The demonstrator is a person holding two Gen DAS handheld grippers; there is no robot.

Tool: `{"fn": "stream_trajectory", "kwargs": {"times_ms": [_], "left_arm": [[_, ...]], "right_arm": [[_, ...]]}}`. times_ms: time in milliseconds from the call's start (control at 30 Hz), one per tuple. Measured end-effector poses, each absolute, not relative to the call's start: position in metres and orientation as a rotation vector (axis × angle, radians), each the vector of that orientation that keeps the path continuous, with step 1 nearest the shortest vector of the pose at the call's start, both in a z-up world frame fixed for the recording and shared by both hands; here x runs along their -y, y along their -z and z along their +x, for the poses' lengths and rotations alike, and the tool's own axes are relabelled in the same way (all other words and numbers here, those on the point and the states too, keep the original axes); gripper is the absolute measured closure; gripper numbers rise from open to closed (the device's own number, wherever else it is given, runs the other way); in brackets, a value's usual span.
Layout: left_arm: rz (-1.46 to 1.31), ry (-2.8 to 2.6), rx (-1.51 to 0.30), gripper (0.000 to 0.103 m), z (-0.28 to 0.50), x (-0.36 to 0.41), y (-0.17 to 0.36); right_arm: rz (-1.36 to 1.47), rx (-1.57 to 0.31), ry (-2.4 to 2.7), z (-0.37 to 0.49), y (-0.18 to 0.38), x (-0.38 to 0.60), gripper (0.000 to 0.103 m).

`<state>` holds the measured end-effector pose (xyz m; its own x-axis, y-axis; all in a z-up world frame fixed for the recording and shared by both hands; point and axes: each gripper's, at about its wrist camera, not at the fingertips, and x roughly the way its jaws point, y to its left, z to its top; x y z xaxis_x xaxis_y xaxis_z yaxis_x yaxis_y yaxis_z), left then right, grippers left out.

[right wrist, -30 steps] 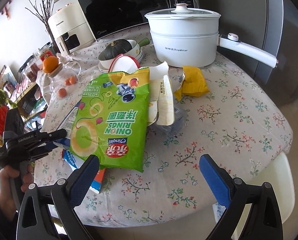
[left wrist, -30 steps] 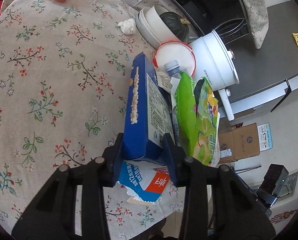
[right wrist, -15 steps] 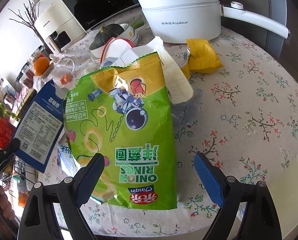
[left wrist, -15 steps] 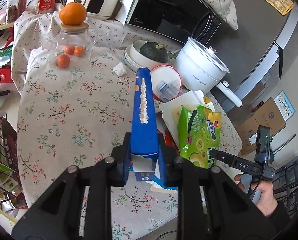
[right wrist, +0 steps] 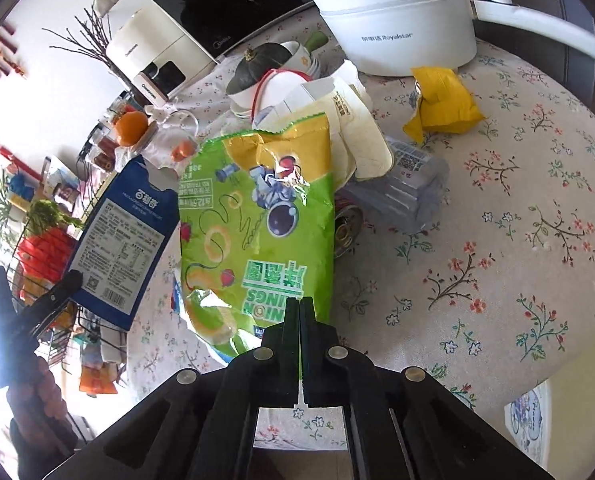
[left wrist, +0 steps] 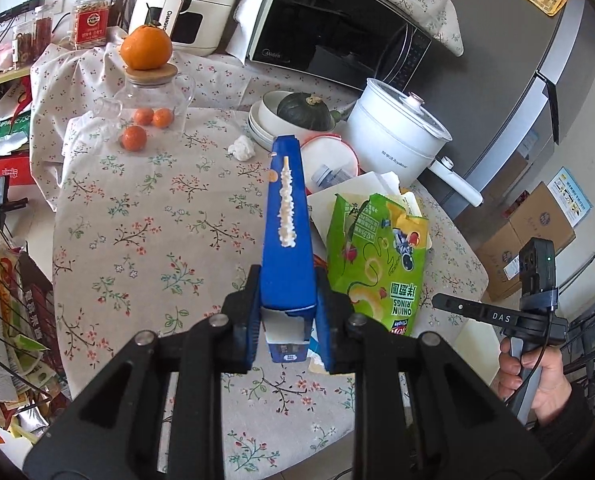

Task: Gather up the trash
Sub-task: 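Lift the blue box and green bag and carry both toward the white bin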

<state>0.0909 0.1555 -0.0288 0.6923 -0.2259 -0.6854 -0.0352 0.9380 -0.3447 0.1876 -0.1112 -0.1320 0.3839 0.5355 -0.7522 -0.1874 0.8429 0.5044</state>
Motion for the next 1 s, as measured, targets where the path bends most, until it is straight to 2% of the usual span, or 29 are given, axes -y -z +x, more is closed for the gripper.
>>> {"fn": "stream_trajectory", "kwargs": {"times_ms": [33, 67, 100, 133, 167, 267, 333, 367, 400, 433, 467, 567, 767, 1000], "left_arm": [[-0.344, 0.107, -0.803, 0.078, 0.090, -0.154, 0.028], [-0.336, 0.102, -0.804, 0.078, 0.091, -0.153, 0.028], [-0.325, 0.092, -0.806, 0.078, 0.091, -0.152, 0.028], [-0.314, 0.084, -0.808, 0.078, 0.092, -0.152, 0.029], [-0.309, 0.081, -0.810, 0.078, 0.093, -0.151, 0.030], [-0.307, 0.083, -0.823, 0.078, 0.095, -0.151, 0.033], [-0.300, 0.082, -0.829, 0.078, 0.096, -0.151, 0.035], [-0.298, 0.082, -0.833, 0.078, 0.096, -0.151, 0.036], [-0.297, 0.082, -0.837, 0.078, 0.096, -0.151, 0.037], [-0.296, 0.082, -0.841, 0.078, 0.096, -0.151, 0.038], [-0.294, 0.082, -0.844, 0.078, 0.096, -0.152, 0.039], [-0.292, 0.084, -0.844, 0.078, 0.093, -0.154, 0.039], [-0.304, 0.116, -0.806, 0.078, 0.083, -0.154, 0.026], [-0.275, 0.215, -0.762, 0.078, 0.075, -0.118, 0.008]], "right_arm": [[0.359, -1.083, -0.459, 0.186, 0.132, 0.113, 0.097], [0.360, -1.095, -0.459, 0.187, 0.135, 0.113, 0.082], [0.365, -1.112, -0.453, 0.188, 0.139, 0.114, 0.051], [0.373, -1.116, -0.440, 0.189, 0.143, 0.114, 0.036], [0.378, -1.110, -0.426, 0.190, 0.147, 0.113, 0.025], [0.422, -1.138, -0.431, 0.204, 0.161, 0.104, 0.025], [0.469, -1.158, -0.436, 0.210, 0.172, 0.100, 0.028], [0.497, -1.170, -0.448, 0.213, 0.178, 0.098, 0.034], [0.531, -1.184, -0.467, 0.215, 0.184, 0.096, 0.054], [0.567, -1.202, -0.491, 0.217, 0.190, 0.094, 0.067], [0.592, -1.214, -0.513, 0.218, 0.192, 0.092, 0.085], [0.561, -1.176, -0.562, 0.213, 0.178, 0.086, 0.097], [0.478, -1.073, -0.582, 0.185, 0.122, 0.088, 0.101], [0.510, -0.945, -0.525, 0.148, 0.076, 0.142, 0.101]]}}
